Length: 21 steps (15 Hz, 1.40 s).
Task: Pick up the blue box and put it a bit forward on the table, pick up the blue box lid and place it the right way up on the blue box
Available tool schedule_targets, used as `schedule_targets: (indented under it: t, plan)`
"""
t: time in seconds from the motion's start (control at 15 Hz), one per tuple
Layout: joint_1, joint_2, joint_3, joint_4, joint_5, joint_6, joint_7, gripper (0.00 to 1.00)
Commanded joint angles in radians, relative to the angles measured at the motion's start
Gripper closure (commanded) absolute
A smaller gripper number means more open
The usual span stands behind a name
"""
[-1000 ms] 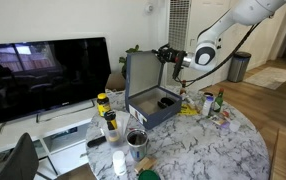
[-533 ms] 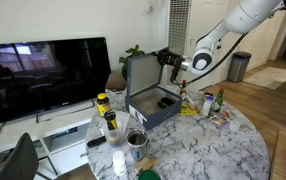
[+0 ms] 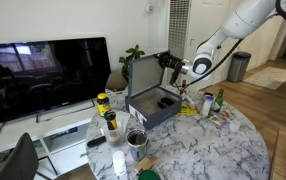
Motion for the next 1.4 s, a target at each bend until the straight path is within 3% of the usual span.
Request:
schedule_targets:
  t: [0.0,0.2,0.47,0.8,0.87,1.33]
  plan:
    - [-0.131,0.042,0.14,0.009,0.013,-0.039,-0.071,0.99]
    - [-0.236,0.067,0.255,0.009,0.014,-0.051,-0.135,0.99]
    - [-0.285,0.078,0.303,-0.005,0.012,-0.054,-0.177,0.99]
    - [-0.248,0.052,0.267,-0.032,-0.01,-0.027,-0.167,0.99]
    - [-0.155,0.037,0.161,-0.042,0.017,-0.047,-0.126,0.99]
    - [-0.05,-0.025,0.037,-0.097,-0.025,0.024,-0.088,0.99]
